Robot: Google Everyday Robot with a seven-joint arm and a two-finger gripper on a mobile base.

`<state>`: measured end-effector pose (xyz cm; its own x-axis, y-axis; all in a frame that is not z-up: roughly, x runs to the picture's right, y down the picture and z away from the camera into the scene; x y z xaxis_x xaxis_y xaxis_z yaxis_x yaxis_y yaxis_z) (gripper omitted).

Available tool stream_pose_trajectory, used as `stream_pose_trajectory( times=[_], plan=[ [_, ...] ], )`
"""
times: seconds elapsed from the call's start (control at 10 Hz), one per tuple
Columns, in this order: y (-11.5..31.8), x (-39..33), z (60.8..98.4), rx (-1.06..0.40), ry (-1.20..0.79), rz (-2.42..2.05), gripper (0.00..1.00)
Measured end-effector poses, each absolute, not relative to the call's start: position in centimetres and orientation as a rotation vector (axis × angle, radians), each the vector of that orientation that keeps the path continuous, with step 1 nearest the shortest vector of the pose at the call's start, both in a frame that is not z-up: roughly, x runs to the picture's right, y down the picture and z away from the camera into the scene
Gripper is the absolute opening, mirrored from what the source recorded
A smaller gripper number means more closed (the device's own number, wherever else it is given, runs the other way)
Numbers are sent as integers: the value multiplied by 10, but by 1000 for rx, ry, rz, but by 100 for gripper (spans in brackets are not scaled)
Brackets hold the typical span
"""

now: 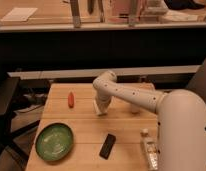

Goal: Wipe the white sponge on the table

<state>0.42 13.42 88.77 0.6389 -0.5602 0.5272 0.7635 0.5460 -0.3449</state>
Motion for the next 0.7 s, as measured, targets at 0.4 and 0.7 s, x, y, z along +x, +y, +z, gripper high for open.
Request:
stream_pose_trajectory(
  times=[0.4, 0.7],
  plan=[
    [147, -6, 878, -590, -398, -837, 0],
    [159, -10, 868, -589, -413, -859, 0]
  ],
)
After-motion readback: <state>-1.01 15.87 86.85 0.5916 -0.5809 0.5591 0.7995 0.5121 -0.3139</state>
